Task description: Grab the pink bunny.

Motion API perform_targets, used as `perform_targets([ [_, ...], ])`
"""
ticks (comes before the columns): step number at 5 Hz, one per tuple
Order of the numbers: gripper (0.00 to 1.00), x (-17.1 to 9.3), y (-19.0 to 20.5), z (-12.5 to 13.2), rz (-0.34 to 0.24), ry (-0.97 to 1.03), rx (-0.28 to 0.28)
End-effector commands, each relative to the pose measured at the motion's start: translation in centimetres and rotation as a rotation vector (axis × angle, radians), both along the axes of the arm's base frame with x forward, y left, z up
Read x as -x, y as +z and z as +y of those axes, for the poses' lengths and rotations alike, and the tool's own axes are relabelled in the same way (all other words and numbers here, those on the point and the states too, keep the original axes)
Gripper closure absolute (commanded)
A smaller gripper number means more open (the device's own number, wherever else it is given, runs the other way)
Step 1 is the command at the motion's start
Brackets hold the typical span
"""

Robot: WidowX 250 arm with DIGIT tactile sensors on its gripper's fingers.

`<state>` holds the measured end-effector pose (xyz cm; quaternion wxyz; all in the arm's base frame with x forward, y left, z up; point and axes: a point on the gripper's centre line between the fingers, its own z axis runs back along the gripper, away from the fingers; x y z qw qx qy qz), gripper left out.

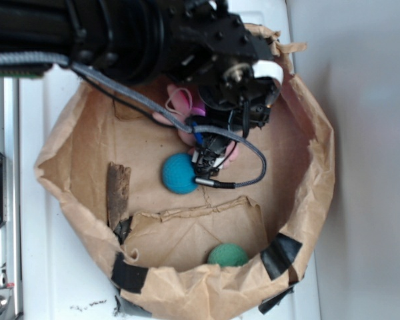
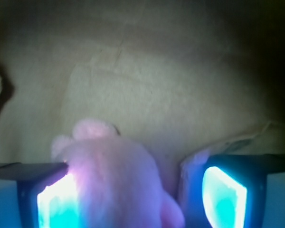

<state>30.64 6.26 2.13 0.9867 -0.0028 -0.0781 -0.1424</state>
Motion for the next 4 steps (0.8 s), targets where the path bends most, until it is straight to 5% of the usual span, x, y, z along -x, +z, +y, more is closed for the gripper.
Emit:
perform_targets([
  [1, 1.00, -0.1, 1.7, 1.3, -0.045, 0.065, 0.000],
  [3, 1.00, 1.5, 4.3, 2.0, -0.047, 0.076, 0.063],
  [4, 1.00, -0.8, 5.9, 1.9, -0.038, 0.072, 0.105],
])
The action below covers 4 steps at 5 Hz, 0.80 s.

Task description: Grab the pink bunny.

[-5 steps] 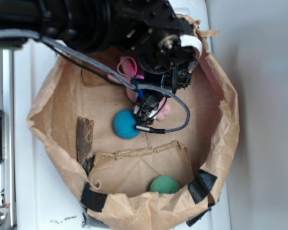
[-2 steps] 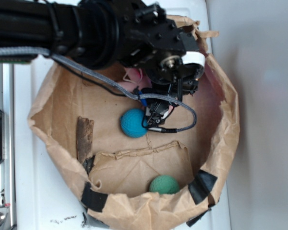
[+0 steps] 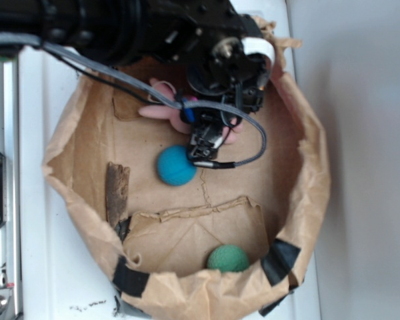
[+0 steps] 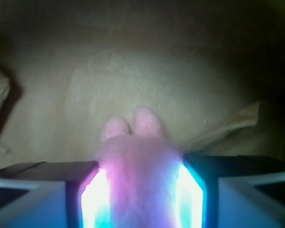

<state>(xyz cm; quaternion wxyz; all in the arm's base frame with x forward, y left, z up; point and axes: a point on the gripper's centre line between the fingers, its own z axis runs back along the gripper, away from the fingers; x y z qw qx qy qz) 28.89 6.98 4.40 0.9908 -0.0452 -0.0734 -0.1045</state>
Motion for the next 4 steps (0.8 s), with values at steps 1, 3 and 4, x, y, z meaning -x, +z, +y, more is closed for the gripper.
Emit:
perform_targets([
  [1, 1.00, -2.5, 7.8, 1.8, -0.059, 0.015, 0.084],
  [3, 1.00, -2.1, 12.5, 2.9, -0.039, -0.014, 0.170],
  [4, 1.00, -2.2, 12.0, 2.7, -0.043, -0.015, 0.157],
])
